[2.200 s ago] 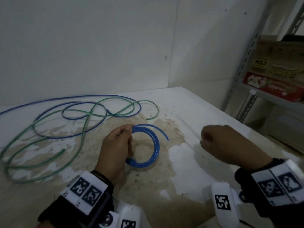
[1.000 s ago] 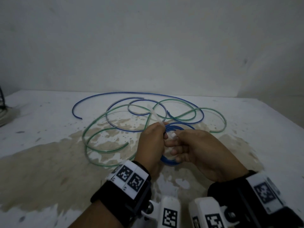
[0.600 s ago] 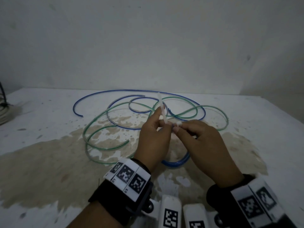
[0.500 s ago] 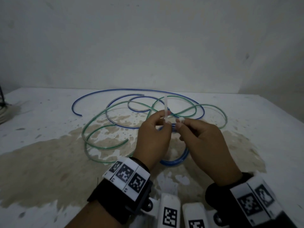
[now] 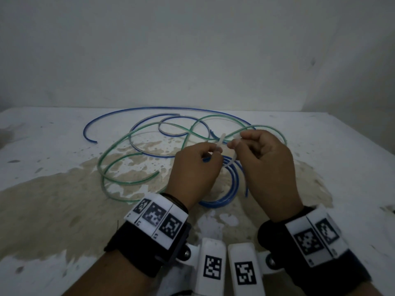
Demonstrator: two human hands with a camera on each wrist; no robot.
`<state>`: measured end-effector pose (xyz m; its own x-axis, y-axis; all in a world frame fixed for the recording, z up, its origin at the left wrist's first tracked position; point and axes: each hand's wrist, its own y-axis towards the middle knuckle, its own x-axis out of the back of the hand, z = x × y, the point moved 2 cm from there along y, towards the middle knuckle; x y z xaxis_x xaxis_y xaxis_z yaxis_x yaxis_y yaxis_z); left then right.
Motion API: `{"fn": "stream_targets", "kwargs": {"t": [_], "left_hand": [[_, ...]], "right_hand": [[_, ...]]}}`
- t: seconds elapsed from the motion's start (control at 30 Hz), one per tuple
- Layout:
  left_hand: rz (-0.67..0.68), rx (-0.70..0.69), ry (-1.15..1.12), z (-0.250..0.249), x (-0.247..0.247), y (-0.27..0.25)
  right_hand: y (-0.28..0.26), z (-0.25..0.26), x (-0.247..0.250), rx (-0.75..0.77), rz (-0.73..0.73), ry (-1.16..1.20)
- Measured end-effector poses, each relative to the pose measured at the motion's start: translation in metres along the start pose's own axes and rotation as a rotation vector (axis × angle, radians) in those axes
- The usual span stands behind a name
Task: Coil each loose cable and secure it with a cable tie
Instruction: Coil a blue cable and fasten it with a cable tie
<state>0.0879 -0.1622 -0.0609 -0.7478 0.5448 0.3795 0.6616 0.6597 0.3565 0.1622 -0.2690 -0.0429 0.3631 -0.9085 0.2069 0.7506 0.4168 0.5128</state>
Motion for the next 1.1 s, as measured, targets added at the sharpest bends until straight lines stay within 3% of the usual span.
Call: {"fn": "stream_targets", "kwargs": {"t": [0.37,0.6,0.77,1.1], "left_hand": [[0.019,-0.105,0.064,-0.0015,-0.0012,-0.0016],[0.010,-0.143,0.105,-0.0008,-0.0005,-0.0020],[0.011,-0.168,0.144,-0.0007,-0.0012,-0.0022],[-0.022,-0.435,0.212,-0.0069,-0.0041,-0.0041]], "right_hand": [[0.0024,-0.0036,0.0012,0.013,-0.004,-0.047],[0.0051,-0.0074,0.0063,-0.047,0.058,-0.018],[0.0016,-0.0035,0.0064,0.004,0.094,-0.053],[0.0047,-0.0050,0.0088,-0.167,0.169,0.184]]}}
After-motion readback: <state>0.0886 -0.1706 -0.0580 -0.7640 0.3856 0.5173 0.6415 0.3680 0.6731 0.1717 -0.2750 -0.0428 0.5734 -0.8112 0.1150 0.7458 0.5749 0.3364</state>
